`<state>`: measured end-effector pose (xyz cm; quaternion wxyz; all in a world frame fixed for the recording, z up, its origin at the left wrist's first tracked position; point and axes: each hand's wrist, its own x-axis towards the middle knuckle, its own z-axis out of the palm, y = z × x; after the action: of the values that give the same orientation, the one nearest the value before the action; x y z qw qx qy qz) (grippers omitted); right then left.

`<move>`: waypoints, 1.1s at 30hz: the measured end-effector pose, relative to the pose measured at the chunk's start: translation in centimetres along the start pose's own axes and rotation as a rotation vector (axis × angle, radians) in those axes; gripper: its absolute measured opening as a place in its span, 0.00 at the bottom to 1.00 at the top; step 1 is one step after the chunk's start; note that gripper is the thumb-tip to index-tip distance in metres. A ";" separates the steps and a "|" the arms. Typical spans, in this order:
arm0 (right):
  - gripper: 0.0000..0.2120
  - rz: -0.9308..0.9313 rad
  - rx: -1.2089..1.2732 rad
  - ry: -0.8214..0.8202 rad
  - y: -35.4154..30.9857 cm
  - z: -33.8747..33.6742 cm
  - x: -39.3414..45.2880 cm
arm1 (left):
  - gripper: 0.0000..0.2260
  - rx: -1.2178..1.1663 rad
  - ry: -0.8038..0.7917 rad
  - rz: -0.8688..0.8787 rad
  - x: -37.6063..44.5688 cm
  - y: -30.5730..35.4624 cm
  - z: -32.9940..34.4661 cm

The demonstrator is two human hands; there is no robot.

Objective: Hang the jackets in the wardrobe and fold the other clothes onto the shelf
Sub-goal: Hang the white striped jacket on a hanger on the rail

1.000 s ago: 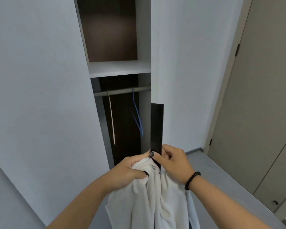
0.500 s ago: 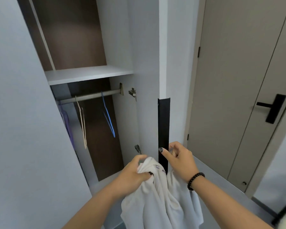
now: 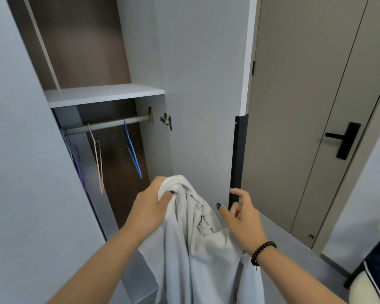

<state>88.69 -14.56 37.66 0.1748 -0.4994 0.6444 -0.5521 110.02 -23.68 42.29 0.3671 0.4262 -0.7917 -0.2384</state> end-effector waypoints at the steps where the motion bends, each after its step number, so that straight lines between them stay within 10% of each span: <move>1: 0.23 0.002 -0.009 -0.051 -0.1 0.2 -0.4 | 0.09 -0.008 0.024 0.016 0.1 0.2 -0.3; 6: 0.39 0.041 -0.058 -0.349 -1.1 2.7 -1.7 | 0.10 -0.007 0.052 0.142 -0.5 1.7 -2.1; 8: 0.27 0.016 -0.120 -0.419 -1.7 4.1 -1.7 | 0.12 0.043 0.043 0.151 -0.7 2.2 -2.9; 10: 0.09 -0.034 -0.129 -0.389 -2.5 5.4 -1.7 | 0.17 0.098 0.044 0.081 -0.7 2.3 -3.8; 20: 0.15 -0.020 0.031 -0.069 -5.9 8.7 2.3 | 0.10 0.421 -0.217 -0.291 -3.0 -5.0 -9.4; 26: 0.09 0.044 0.046 -0.044 -6.3 12.1 6.0 | 0.05 -0.235 0.143 -0.608 -3.1 -11.6 -12.3; 33: 0.05 0.036 -0.021 -0.180 -4.2 16.7 10.4 | 0.22 -0.539 0.155 -0.662 3.7 -12.5 -13.6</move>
<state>98.96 -31.75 39.31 0.2368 -0.5370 0.6406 -0.4951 125.56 -34.29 43.41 0.4275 0.5627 -0.4916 -0.5089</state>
